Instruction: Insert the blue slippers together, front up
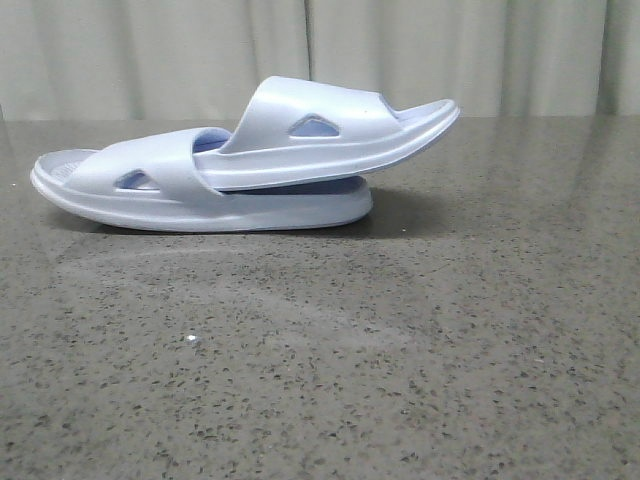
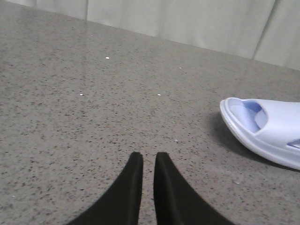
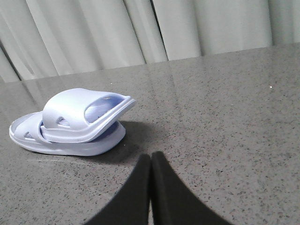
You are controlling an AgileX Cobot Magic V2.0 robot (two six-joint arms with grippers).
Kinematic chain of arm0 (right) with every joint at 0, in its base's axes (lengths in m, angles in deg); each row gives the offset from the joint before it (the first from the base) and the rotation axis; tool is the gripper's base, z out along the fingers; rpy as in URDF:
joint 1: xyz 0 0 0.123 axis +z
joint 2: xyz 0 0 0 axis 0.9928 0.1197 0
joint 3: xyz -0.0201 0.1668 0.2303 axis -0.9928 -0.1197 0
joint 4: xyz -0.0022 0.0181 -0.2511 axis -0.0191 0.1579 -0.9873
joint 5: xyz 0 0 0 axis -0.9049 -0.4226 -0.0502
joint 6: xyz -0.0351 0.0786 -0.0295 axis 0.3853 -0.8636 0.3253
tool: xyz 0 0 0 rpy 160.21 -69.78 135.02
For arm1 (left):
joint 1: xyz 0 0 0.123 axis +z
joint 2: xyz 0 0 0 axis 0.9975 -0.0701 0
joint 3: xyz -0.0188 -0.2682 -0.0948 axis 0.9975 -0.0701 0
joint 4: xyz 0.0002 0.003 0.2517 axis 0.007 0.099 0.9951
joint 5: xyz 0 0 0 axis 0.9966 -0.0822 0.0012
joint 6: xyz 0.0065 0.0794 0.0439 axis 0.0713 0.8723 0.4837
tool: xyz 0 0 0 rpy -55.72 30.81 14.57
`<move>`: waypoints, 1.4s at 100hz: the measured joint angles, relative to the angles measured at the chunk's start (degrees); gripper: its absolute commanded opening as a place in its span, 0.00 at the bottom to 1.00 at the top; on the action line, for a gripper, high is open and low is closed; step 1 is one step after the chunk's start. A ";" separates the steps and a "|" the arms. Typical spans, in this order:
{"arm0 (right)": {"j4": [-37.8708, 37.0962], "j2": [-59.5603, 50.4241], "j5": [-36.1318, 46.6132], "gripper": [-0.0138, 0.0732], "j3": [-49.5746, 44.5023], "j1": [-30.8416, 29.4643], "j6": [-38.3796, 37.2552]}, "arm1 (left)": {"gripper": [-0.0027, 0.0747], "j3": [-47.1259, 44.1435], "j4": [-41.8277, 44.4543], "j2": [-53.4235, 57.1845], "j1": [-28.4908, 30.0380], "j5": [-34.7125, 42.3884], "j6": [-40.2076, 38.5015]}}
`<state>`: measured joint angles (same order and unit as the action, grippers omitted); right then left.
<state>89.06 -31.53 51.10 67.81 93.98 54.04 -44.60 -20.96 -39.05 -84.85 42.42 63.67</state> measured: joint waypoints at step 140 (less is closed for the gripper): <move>0.00 0.00 0.00 0.07 0.00 0.00 0.00 | 0.05 -7.68 21.66 12.08 -3.20 4.53 -12.36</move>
<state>89.06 -31.53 51.10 67.81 93.98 54.04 -52.28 0.70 -26.97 -88.05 46.95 51.30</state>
